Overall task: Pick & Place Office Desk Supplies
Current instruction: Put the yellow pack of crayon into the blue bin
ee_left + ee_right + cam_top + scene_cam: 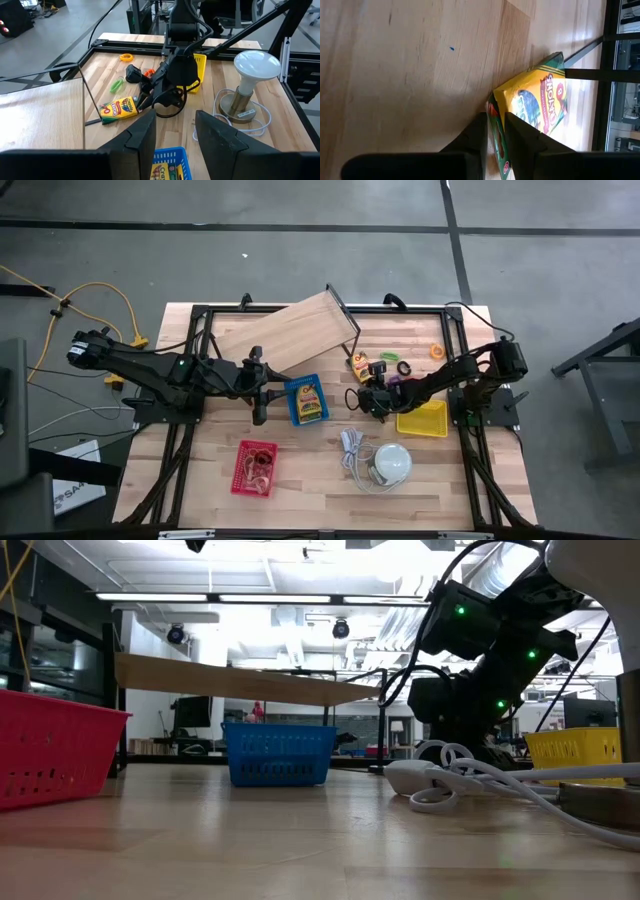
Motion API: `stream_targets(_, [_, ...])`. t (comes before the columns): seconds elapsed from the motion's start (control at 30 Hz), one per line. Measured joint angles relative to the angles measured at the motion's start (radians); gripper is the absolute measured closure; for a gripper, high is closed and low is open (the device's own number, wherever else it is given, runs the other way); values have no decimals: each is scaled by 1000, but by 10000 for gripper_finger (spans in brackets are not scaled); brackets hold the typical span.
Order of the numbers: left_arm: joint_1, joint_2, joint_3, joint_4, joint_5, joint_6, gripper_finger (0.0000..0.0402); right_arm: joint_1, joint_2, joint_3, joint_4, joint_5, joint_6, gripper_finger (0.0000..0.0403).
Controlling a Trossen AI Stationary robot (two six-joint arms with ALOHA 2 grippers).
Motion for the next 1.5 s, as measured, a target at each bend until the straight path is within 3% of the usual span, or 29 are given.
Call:
stream_targets(0.43, [0, 0, 0, 0, 0, 0, 270, 0, 0, 0, 0, 4, 0, 356])
stream_targets(0.63, [0, 0, 0, 0, 0, 0, 270, 1, 0, 0, 1, 6, -1, 395])
stream_targets(1.07, [0, 0, 0, 0, 0, 0, 270, 2, -4, 3, 1, 5, -20, 401])
stream_targets(1.3, [0, 0, 0, 0, 0, 0, 270, -9, -5, 32, -3, -93, -15, 401])
stream_targets(1.5, [0, 0, 0, 0, 0, 0, 270, -18, -6, 34, -14, -99, 7, 401])
